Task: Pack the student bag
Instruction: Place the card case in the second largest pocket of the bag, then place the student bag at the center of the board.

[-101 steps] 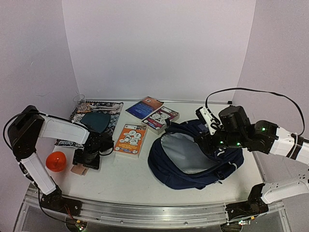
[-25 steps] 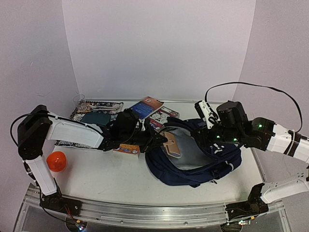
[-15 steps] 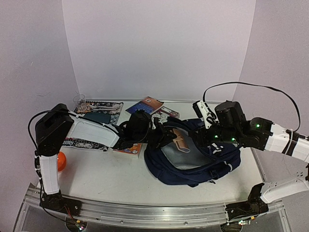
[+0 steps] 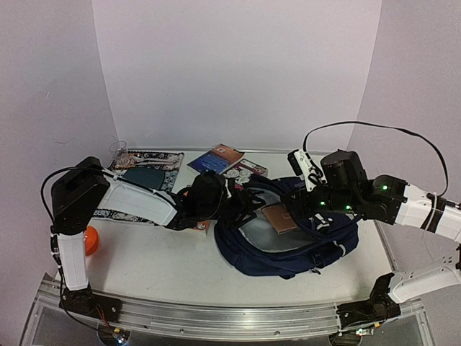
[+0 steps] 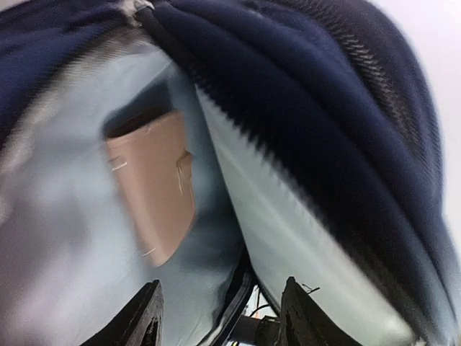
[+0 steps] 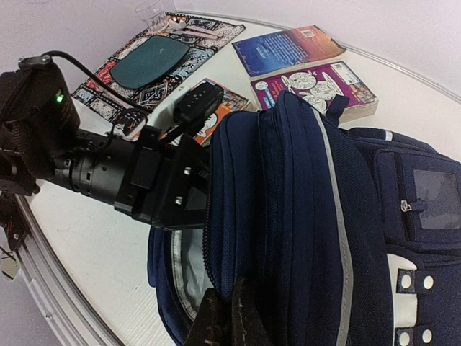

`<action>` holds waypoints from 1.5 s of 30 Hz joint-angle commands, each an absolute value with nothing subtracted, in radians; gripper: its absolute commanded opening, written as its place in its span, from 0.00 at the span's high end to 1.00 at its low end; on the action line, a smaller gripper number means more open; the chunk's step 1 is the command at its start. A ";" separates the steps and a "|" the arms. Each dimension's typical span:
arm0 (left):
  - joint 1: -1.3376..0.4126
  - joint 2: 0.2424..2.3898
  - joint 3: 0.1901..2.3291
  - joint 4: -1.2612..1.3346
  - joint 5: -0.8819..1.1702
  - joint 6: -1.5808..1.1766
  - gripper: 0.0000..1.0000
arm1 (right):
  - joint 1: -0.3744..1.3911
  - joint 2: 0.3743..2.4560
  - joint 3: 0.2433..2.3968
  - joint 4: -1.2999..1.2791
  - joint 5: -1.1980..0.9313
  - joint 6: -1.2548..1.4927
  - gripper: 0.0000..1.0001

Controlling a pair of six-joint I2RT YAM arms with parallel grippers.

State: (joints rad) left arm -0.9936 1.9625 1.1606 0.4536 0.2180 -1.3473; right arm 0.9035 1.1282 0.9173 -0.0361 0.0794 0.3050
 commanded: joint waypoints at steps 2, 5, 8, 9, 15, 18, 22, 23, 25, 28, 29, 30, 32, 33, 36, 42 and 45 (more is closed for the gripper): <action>-0.988 1.775 1.070 0.433 0.146 -1.241 0.43 | 0.904 1.101 0.941 0.082 0.064 0.308 1.00; -0.986 1.705 1.051 0.333 0.103 -1.169 0.42 | 0.904 1.101 0.935 0.075 0.064 0.312 1.00; -0.976 1.645 1.049 0.207 0.036 -1.092 0.40 | 0.904 1.111 0.928 0.058 0.043 0.312 1.00; -0.967 1.629 1.052 0.155 0.016 -1.066 0.39 | 0.905 1.121 0.927 0.047 0.028 0.313 1.00; -0.862 1.620 1.071 0.048 0.060 -0.950 0.37 | 0.904 1.200 0.892 0.005 -0.074 0.362 1.00; -0.825 1.671 1.137 -0.009 0.109 -0.870 0.37 | 0.905 1.224 0.865 -0.014 -0.078 0.401 1.00; -0.815 1.773 1.244 -0.083 0.186 -0.781 0.37 | 0.905 1.237 0.837 -0.064 -0.050 0.459 1.00; -0.815 1.801 1.261 -0.087 0.213 -0.771 0.37 | 0.905 1.238 0.831 -0.076 -0.041 0.471 1.00; -0.818 1.852 1.288 -0.090 0.270 -0.768 0.37 | 0.903 1.233 0.819 -0.096 -0.025 0.494 1.00; -0.825 1.918 1.307 -0.093 0.304 -0.764 0.39 | 0.902 1.222 0.803 -0.122 -0.001 0.520 1.00; -0.829 1.931 1.308 -0.093 0.309 -0.764 0.40 | 0.901 1.219 0.800 -0.131 0.017 0.528 1.00; -0.833 1.942 1.307 -0.094 0.314 -0.763 0.41 | 0.899 1.218 0.799 -0.141 0.039 0.535 1.00; -0.844 1.958 1.306 -0.094 0.327 -0.762 0.45 | 0.895 1.218 0.802 -0.170 0.066 0.549 1.00; -0.852 1.963 1.304 -0.094 0.338 -0.763 0.48 | 0.894 1.218 0.803 -0.185 0.081 0.556 1.00; -0.895 1.973 1.296 -0.094 0.365 -0.759 0.59 | 0.887 1.209 0.810 -0.222 0.132 0.577 1.00; -0.998 1.976 1.264 -0.092 0.393 -0.757 0.82 | 0.885 1.187 0.846 -0.236 0.142 0.554 0.95; -1.037 1.941 1.248 -0.085 0.375 -0.743 0.87 | 0.885 1.199 0.889 -0.247 0.101 0.530 0.84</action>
